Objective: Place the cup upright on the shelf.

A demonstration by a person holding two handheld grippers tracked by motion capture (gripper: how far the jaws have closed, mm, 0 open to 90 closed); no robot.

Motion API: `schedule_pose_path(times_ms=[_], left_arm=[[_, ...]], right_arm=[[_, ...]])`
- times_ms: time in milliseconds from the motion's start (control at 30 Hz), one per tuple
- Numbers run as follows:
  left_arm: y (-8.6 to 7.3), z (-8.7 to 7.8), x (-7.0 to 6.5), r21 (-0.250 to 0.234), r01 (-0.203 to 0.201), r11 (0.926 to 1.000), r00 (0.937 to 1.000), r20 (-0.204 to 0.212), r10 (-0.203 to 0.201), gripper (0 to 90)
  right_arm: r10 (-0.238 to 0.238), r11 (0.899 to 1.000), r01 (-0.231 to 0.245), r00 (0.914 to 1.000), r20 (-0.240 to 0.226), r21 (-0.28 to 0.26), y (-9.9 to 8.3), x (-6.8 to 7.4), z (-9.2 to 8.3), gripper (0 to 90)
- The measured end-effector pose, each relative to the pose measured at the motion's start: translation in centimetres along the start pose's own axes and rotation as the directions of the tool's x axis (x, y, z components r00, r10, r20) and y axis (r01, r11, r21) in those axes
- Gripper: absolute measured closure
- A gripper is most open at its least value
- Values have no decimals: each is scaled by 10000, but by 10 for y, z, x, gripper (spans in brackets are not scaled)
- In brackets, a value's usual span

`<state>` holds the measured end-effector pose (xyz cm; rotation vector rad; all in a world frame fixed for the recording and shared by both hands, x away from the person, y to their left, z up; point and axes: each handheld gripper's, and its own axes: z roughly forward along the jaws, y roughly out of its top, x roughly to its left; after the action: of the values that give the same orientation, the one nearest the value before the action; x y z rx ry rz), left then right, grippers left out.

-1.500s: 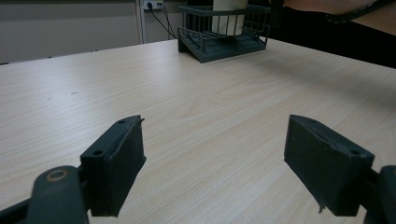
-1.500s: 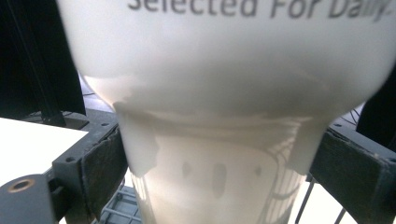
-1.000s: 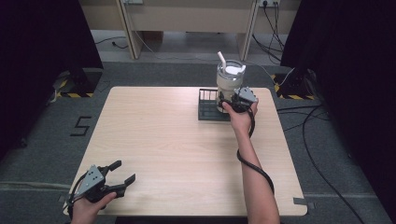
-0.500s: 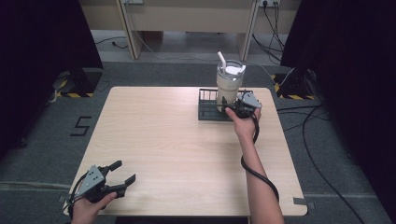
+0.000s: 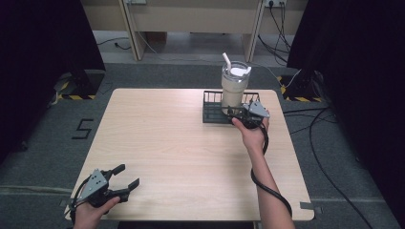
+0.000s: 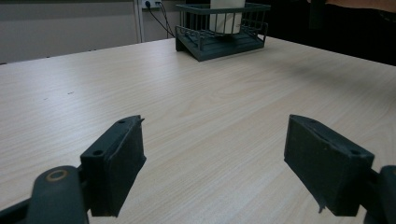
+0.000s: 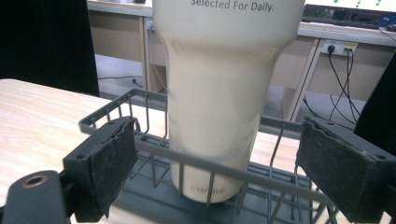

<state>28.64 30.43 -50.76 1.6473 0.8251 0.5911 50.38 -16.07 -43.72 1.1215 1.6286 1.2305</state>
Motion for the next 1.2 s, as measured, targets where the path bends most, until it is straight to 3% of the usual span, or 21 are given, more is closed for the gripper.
schedule_pose_path(times_ms=[633,1200], left_arm=[[-1,1,0,60,16,10000,10000,-53,-15,192],[0,0,0,42,-18,10000,10000,-75,18,192]], right_arm=[[111,9999,-111,9999,-14,75,-13,-6,-39,132],[252,9994,-248,9995,-164,259,-22,-3,-58,132]])
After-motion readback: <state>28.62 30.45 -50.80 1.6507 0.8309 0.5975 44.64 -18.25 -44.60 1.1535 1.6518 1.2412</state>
